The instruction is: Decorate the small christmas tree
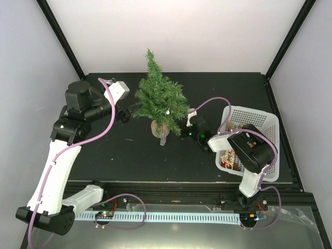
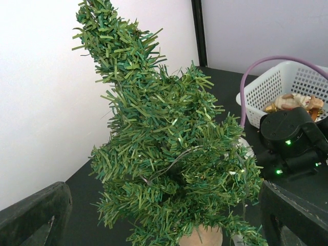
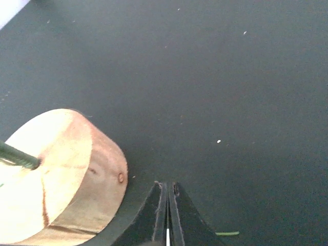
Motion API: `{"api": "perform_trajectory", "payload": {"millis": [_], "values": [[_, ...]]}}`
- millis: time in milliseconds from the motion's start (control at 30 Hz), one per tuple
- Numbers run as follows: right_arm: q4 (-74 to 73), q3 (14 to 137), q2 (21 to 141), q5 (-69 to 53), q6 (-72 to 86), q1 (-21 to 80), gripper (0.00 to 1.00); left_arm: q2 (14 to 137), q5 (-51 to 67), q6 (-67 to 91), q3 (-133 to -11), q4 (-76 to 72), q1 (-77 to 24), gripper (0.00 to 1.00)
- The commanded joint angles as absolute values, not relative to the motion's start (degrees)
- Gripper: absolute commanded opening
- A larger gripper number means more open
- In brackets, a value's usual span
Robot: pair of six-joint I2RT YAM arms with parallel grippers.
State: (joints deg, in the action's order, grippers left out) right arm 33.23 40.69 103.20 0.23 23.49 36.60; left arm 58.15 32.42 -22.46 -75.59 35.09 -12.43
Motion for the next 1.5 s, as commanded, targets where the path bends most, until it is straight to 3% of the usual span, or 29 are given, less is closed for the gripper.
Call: {"api": "perform_trajectory", "payload": {"millis": [0, 233, 433, 800, 1467], "values": [[35.4, 41.2, 103.5, 5.1, 24.9, 36.5, 0.01, 58.2, 33.6, -22.8, -75.9, 34.4, -12.0, 0.99], [33.3, 35.8, 95.8, 10.0, 22.7, 36.3, 0.01, 58.1, 33.8, -22.7, -75.9, 34.5, -11.9, 0.99], [22.3, 36.4, 85.3, 17.0, 18.7, 36.4, 0.01, 57.7, 33.7, -22.4, -76.3, 34.8, -11.9, 0.99], [1.5, 50.7, 72.2, 24.2, 11.8, 36.4, 0.01, 56.7, 33.2, -22.2, -76.3, 34.8, -11.9, 0.99], [-10.5, 61.0, 54.9, 21.9, 10.5, 36.5, 0.01, 56.0, 32.5, -22.5, -74.7, 34.2, -11.9, 0.99]]}}
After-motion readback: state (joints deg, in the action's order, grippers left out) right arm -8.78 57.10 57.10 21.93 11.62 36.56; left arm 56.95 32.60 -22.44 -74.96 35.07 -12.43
